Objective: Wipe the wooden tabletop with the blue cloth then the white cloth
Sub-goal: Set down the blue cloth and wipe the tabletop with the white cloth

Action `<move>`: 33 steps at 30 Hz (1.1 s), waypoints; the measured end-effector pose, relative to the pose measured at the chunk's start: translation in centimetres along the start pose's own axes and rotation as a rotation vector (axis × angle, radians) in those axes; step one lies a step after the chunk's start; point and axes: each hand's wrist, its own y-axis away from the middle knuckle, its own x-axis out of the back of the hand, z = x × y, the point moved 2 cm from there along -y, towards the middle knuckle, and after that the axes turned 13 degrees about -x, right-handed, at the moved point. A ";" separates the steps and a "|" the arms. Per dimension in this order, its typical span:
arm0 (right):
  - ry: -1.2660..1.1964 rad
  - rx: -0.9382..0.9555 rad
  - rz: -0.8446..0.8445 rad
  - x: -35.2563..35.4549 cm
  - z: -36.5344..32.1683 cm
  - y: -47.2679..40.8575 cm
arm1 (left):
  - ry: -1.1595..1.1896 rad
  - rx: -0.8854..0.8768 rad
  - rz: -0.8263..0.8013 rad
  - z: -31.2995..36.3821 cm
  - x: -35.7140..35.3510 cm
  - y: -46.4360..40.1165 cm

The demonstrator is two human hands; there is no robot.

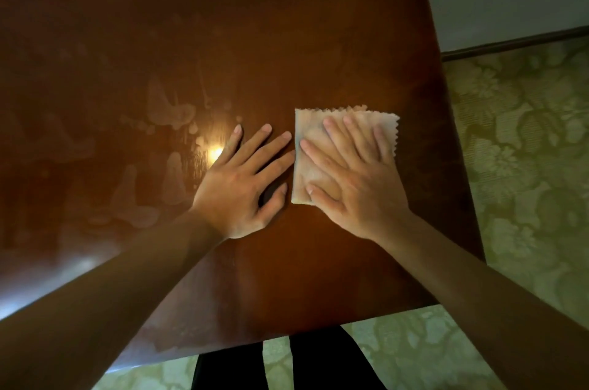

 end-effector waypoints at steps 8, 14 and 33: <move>0.057 -0.027 -0.046 0.0 0.2 -3.3 | 0.044 0.011 0.057 0.1 0.4 -0.1; 0.064 -0.031 -0.059 0.5 -0.2 -2.8 | 0.065 0.065 0.068 -1.0 1.9 -1.8; 0.064 -0.060 -0.084 1.3 1.9 -11.6 | -0.026 0.280 -0.097 -11.2 1.9 -10.6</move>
